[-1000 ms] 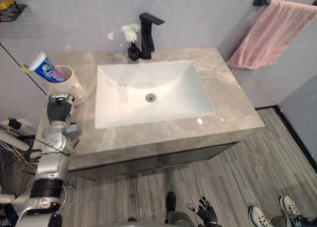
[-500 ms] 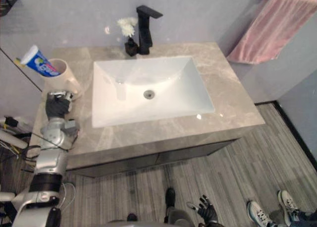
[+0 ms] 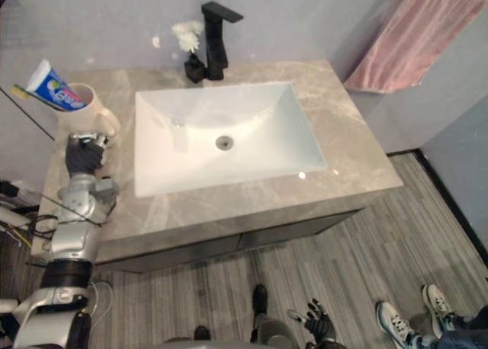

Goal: Organize washtable

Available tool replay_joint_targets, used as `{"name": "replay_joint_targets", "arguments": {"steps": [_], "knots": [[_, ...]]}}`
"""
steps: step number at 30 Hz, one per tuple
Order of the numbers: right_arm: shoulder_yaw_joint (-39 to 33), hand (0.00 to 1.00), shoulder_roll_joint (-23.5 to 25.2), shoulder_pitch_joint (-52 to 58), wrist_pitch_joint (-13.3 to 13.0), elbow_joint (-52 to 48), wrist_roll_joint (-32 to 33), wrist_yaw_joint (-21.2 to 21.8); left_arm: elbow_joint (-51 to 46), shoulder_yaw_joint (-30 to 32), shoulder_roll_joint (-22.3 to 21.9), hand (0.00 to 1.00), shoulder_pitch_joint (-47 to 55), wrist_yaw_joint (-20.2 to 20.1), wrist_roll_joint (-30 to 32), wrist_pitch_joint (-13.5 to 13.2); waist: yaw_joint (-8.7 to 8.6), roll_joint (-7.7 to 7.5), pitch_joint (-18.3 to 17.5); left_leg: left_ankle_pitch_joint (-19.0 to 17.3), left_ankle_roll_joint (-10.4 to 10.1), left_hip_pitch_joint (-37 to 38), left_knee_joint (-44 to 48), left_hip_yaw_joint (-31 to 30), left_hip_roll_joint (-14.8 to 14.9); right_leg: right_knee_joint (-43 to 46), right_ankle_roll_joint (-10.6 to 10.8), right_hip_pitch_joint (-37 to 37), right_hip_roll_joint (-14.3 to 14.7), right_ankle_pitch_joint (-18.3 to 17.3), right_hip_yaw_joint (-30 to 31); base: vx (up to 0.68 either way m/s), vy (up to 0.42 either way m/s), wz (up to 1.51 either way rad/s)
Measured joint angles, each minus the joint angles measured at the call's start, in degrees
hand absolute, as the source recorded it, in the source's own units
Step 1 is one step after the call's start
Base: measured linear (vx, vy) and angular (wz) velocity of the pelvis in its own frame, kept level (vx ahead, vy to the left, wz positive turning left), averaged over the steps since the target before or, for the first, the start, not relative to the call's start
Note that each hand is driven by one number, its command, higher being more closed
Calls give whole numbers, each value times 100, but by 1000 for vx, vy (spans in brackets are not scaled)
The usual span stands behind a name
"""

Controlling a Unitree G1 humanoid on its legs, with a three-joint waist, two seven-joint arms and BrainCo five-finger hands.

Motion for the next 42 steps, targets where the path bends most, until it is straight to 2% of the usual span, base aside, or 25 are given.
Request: {"name": "replay_joint_targets", "arguments": {"steps": [10,13,18,21,27,30,31,33,37,41,42], "knots": [[11,0,0,3,0,2,1,4,10,-126,-96,100,-20,-3,17,60,-3,-2,1,0,3,89,52,-135,-3,-1,-1,178,-30,0,-144,-16,-6,6],[27,0,-1,-19,0,4,1,14,-602,-581,-221,100,165,-26,35,57,67,0,2,2,6,83,64,-195,-2,0,-1,204,-41,0,-200,-12,-10,11],[77,0,0,-57,-2,16,1,29,-1226,-1255,-514,100,265,-273,89,39,49,5,5,6,11,124,89,-403,-7,0,-2,356,-75,-2,-474,-2,-1,21],[150,0,1,-54,-5,34,1,29,-1582,-1415,-647,100,265,-319,90,34,59,4,4,9,12,71,164,-488,-20,8,-1,380,-135,-2,-489,-5,19,17],[271,0,31,-39,-7,77,0,130,-2391,-1453,-792,100,263,-362,92,-183,95,10,-1,44,35,8,273,-713,-59,26,-1,495,-223,-2,-733,-21,-4,23],[273,0,31,-27,-8,78,0,144,-2751,-1412,-857,100,318,-353,141,-216,207,14,-10,77,56,1,288,-793,-103,26,-1,534,-244,-5,-794,-66,-15,15],[275,0,31,-10,-8,78,1,146,-2942,-1338,-867,100,406,-344,147,-302,244,20,-14,76,56,-41,334,-817,-108,26,0,556,-264,-7,-824,-92,-5,12],[278,0,33,8,-8,77,1,146,-3128,-1168,-909,100,554,-339,193,-336,245,23,-47,73,55,-95,362,-881,-107,25,-7,586,-300,-29,-943,-78,-5,20],[228,0,22,46,-7,72,2,139,-3496,-420,-974,100,1210,-229,194,-389,263,96,-136,84,42,-87,380,-1054,-91,28,-24,692,-292,-78,-1137,-16,-25,20],[174,0,19,118,-7,70,2,139,-3621,268,-1092,100,1884,-121,191,-415,376,193,-356,84,40,-66,378,-1133,-75,29,-7,779,-292,-150,-1291,26,-13,20],[154,0,20,118,-7,70,2,138,-3683,418,-1120,0,2056,-115,190,-418,382,205,-415,84,40,-70,375,-1148,-75,29,-5,790,-294,-160,-1323,40,8,18]]}}
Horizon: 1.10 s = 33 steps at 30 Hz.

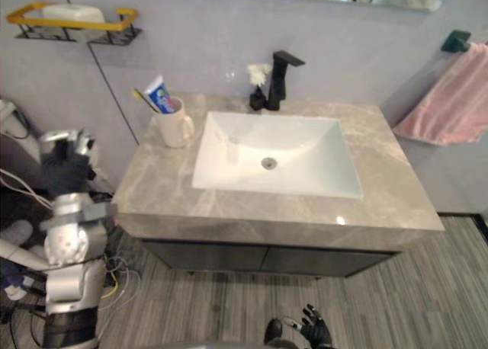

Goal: Organize washtable

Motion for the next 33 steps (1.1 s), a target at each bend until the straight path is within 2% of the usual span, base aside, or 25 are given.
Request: {"name": "replay_joint_targets", "arguments": {"steps": [6,8,10,16,19,23,24,25,29,33], "knots": [[-140,0,13,-59,1,1,0,-23,15,735,-205,0,786,83,1,-5,60,-30,-167,0,-1,36,-3,-152,-11,0,-7,121,-21,-56,-194,26,9,15],[-141,0,16,-41,1,1,-1,-32,372,834,-359,0,967,109,0,4,142,-38,-232,0,-2,54,-3,-218,-19,0,-1,173,-29,-78,-258,11,14,14],[-136,0,18,-49,1,1,-2,-38,726,903,-499,0,1062,117,-7,36,153,-25,-261,0,-2,54,-1,-277,-23,1,25,210,-37,-115,-332,0,0,16],[62,0,9,-86,-1,-3,-4,-116,2134,794,-905,0,1375,67,-25,155,209,-77,-343,-2,-10,88,-4,-304,13,0,45,277,-23,-148,-410,0,-6,7],[99,0,10,-135,-1,-8,-5,-144,2716,649,-975,0,1406,-51,-129,292,245,-94,-363,-3,-11,114,-3,-284,20,-1,51,308,-23,-153,-422,0,0,0],[95,0,10,-157,-1,-25,-5,-152,3395,548,-1068,0,1403,-196,-132,310,300,-91,-366,1,-19,115,-2,-279,33,-1,52,310,-17,-154,-432,0,0,0],[89,0,9,-191,-1,-25,-6,-157,3945,434,-1067,0,1401,-269,-121,351,299,-78,-370,6,-29,114,-9,-279,41,-1,53,309,-13,-156,-443,0,0,0],[86,0,9,-199,-1,-25,-6,-159,4053,410,-1069,0,1400,-273,-115,355,299,-74,-372,6,-29,114,-9,-280,42,-1,53,309,-13,-157,-445,0,0,0],[61,0,23,-256,-3,-25,-7,-246,5464,134,-1144,0,1383,-423,117,498,294,-58,-381,8,-47,117,-25,-271,60,-2,54,306,3,-163,-447,0,0,0],[-179,0,124,-255,-6,4,-7,-284,6300,139,-1238,0,1389,-548,214,640,296,-62,-381,57,-125,200,-181,-238,76,-3,53,294,15,-170,-405,-1,1,-4]]}}
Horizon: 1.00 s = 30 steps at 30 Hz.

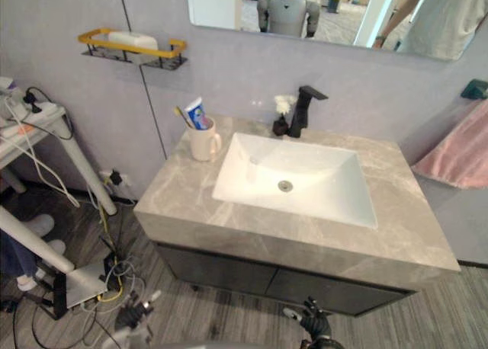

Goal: Organize washtable

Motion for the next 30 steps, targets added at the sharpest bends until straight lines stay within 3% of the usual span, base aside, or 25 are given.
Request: {"name": "replay_joint_targets", "arguments": {"steps": [5,16,25,27,28,29,30], "knots": [[-43,0,5,-78,-8,354,0,-99,476,-104,18,0,-71,-132,347,87,-3,12,7,14,-11,54,-53,34,13,-20,0,-2,20,0,50,-3,11,-5],[-132,0,8,-257,-8,893,0,-110,877,-233,71,0,-290,-227,421,83,-15,71,106,36,-36,195,-226,113,9,-25,0,-14,38,0,187,0,16,-6],[73,0,3,-571,-7,943,-109,-104,859,-434,149,0,-465,-231,477,74,9,-12,417,-37,22,-26,23,116,-3,27,24,-142,19,-16,197,-1,2,0],[223,0,-6,-710,-8,946,-123,-105,803,-496,136,0,-483,-229,476,63,6,62,574,-175,61,-159,281,80,3,702,75,-414,-103,-353,178,-22,47,17],[294,0,-9,-753,-14,927,-124,-96,776,-634,124,0,-508,-223,473,52,3,73,667,-247,122,-210,440,-48,-47,1447,98,-646,-299,-721,177,-14,71,52],[338,0,-40,-772,-8,906,-126,-96,683,-678,168,0,-514,-224,474,39,28,-13,727,-305,157,-236,572,-271,-201,2348,4,-955,-507,-1117,356,1,68,69],[357,0,-19,-754,-8,864,-125,-92,673,-685,199,0,-514,-222,479,31,7,-6,753,-338,194,-284,672,-410,-271,2767,-16,-1106,-591,-1249,581,23,42,107]]}}
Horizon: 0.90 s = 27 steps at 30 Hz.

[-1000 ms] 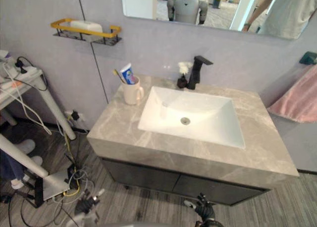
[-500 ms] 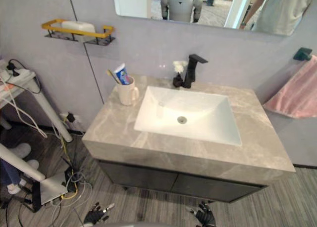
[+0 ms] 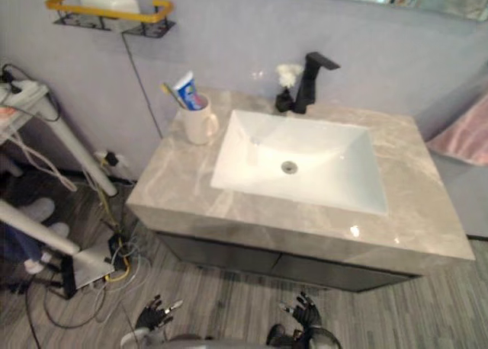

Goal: Organize washtable

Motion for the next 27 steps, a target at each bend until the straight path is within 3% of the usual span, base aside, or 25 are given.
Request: {"name": "replay_joint_targets", "arguments": {"steps": [1,2,3,4,6,8,11,12,13,14,15,16,17,18,19,20,22,23,26,27], "knots": [[111,0,15,90,-21,-84,5,-1,-7,-59,76,0,-31,16,4,4,-16,-67,0,-60,17,-130,214,-322,-120,594,48,-245,-4,-200,730,74,-46,156],[189,0,24,108,-41,-107,16,4,-13,-138,156,0,-98,15,55,12,-17,-161,-6,-92,24,-290,409,-651,-198,812,213,-309,205,-449,1567,91,-85,203],[257,0,38,153,-44,-79,35,4,-32,-142,176,0,-147,19,83,9,21,-228,-31,-117,-8,-436,612,-1020,-333,780,225,-274,378,-671,2164,141,-168,174],[309,0,45,124,-45,-31,44,3,-35,-146,174,0,-157,25,84,9,31,-231,-34,-120,-22,-513,685,-1145,-380,724,227,-222,407,-753,2341,104,-130,123],[339,0,83,-72,-50,14,67,4,-38,-200,138,0,-176,34,86,15,26,-178,-12,-125,-117,-647,824,-1489,-425,350,189,79,475,-850,2404,61,-147,93],[440,0,143,-183,-76,8,92,4,-46,-211,38,0,-198,44,110,18,202,-39,42,-71,-244,-676,777,-1690,-402,44,154,304,554,-869,2347,0,-154,64],[730,0,124,-218,-75,-42,99,-4,-264,-357,-36,0,-244,139,180,-8,279,52,52,213,-639,-935,720,-2182,-365,-499,146,583,560,-861,1658,-45,-202,94],[738,0,124,-242,-75,-41,100,-10,-255,-381,-36,0,-292,147,182,-5,278,59,59,295,-637,-1013,688,-2172,-344,-563,134,610,563,-853,1521,-79,-131,134],[751,0,141,-318,-73,-36,100,-23,-251,-398,-61,0,-383,166,197,7,269,43,78,555,-686,-1185,573,-1918,-252,-602,76,610,516,-815,1229,-103,-72,129],[745,0,119,-395,-74,-36,98,-31,-272,-425,-84,0,-429,177,210,0,235,14,98,856,-640,-1248,276,-1247,-93,-624,-11,605,485,-742,976,-105,-50,120],[747,0,112,-437,-74,-45,92,-37,-300,-426,-83,0,-432,185,219,3,220,-7,110,898,-556,-1271,189,-736,34,-625,-35,613,488,-723,855,-128,-36,106],[753,0,109,-488,-96,-143,84,-64,-323,-437,-99,0,-433,213,263,11,133,74,153,748,-298,-1375,381,786,443,-572,-47,676,572,-722,568,-95,-12,73],[764,0,110,-489,-101,-204,82,-83,-324,-456,-122,0,-441,219,269,15,113,148,196,737,-198,-1379,468,1133,550,-517,-57,726,594,-728,486,-107,5,69],[798,0,114,-483,-109,-231,77,-108,-356,-553,-161,0,-457,248,277,12,111,138,228,879,-89,-1507,546,1367,571,-431,-58,734,581,-732,395,-125,32,68],[801,0,101,-468,-119,-237,75,-115,-399,-748,-117,0,-447,252,296,-7,48,36,209,1248,-74,-1518,305,1381,391,-486,-86,734,504,-756,257,-144,54,99],[777,0,163,-339,-154,-221,69,-107,-375,-898,-38,0,-472,248,324,-25,-74,-122,126,1255,-49,-1401,-64,1693,296,-928,-33,784,291,-769,-89,-94,60,106],[640,0,141,-338,-174,-85,72,-116,-137,-984,-79,0,-602,243,352,12,-177,-54,192,534,142,-1362,747,2398,598,-926,78,871,251,-690,-380,30,125,91],[571,0,70,-281,-175,50,72,-117,32,-1057,-63,0,-683,237,382,14,-207,48,260,356,80,-1207,569,2334,545,-923,158,978,284,-693,-430,11,152,67],[567,0,25,-279,-140,138,59,-114,76,-1189,36,0,-708,243,381,21,-174,-57,256,626,219,-1046,51,2169,170,-967,199,956,110,-620,-398,-26,148,41],[569,0,-35,-347,-119,311,34,-116,75,-1299,105,0,-687,236,379,14,-156,-68,248,606,234,-1004,-56,2022,-52,-615,297,909,-111,-634,-392,-8,224,51]]}}
